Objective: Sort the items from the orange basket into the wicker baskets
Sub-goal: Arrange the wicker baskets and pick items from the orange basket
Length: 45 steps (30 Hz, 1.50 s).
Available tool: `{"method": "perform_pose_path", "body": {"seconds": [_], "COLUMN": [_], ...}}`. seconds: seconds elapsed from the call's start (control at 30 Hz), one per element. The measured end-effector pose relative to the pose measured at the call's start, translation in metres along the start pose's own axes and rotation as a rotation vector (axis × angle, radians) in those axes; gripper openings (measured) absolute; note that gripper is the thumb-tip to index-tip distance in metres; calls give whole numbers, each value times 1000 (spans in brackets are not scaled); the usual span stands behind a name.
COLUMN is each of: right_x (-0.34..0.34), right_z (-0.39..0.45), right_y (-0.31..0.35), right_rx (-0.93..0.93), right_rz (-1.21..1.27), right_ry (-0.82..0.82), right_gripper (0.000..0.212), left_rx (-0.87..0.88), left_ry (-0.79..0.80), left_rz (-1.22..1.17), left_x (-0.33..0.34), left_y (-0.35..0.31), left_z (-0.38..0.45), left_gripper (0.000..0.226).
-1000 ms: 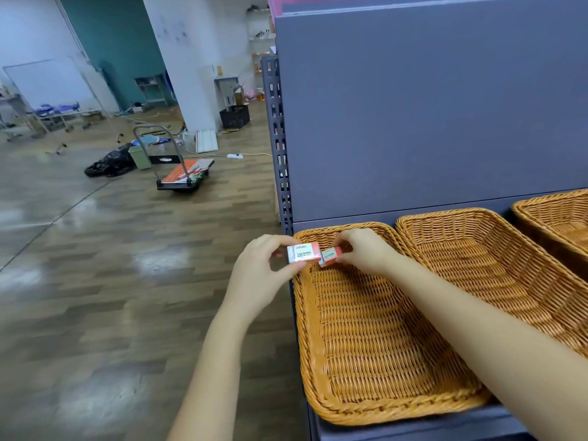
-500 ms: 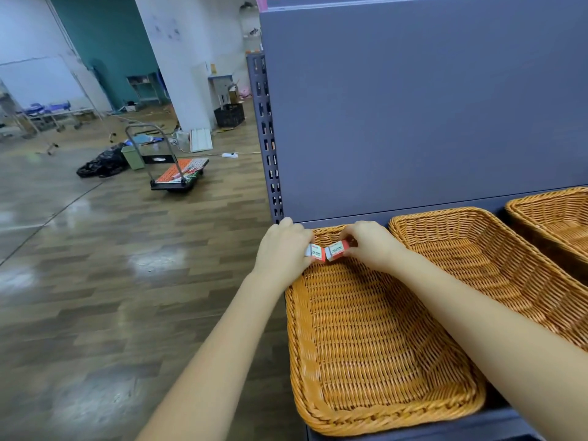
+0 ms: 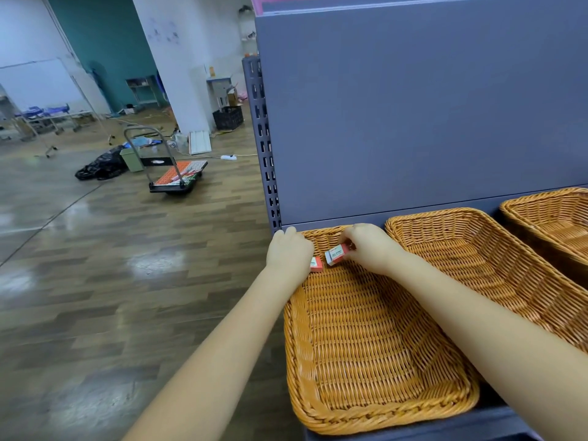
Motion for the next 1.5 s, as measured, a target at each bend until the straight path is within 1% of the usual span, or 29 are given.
{"method": "perform_pose_path", "body": {"seconds": [0.1, 0.33, 0.57, 0.67, 0.87, 1.03, 1.17, 1.23, 1.33, 1.4, 1.5], "right_x": [1, 11, 16, 18, 23, 25, 24, 18, 6, 3, 7], "right_z": [1, 3, 2, 2, 2, 2, 2, 2, 1, -4, -16], "right_y": [0, 0, -3, -2, -3, -2, 0, 2, 3, 5, 4], "right_rx": [-3, 16, 18, 15, 17, 23, -8, -31, -92, -155, -196], "right_rz": [-8, 12, -7, -46, -64, -68, -90, -99, -138, -216, -305], "right_ry": [12, 42, 10, 0, 40, 2, 28, 42, -25, -52, -22], "right_gripper": [29, 34, 30, 31, 29, 28, 28, 29, 31, 32, 33], "left_rx": [-10, -24, -27, -43, -68, -44, -67, -89, -103, -88, -28], "left_ry": [0, 20, 22, 14, 0, -9, 2, -12, -76, -107, -74], "left_rz": [-2, -3, -9, -12, -53, -22, -32, -51, -81, -104, -121], "left_x": [0, 3, 4, 6, 8, 9, 6, 2, -7, -13, -11], "left_y": [-1, -6, -7, -8, -8, -10, -11, -11, -15, -21, -35], "left_z": [2, 4, -1, -1, 0, -1, -3, -5, -7, -10, -18], "left_gripper": [33, 37, 32, 36, 41, 37, 43, 40, 36, 35, 36]}}
Point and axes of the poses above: each hand's wrist, its own z-axis towards the middle knuckle, its own x-axis out of the palm, y = z × x, the point moved 4 cm from there along z, towards the middle knuckle, and after that the axes turned 10 degrees about -x, right-handed, at the moved point
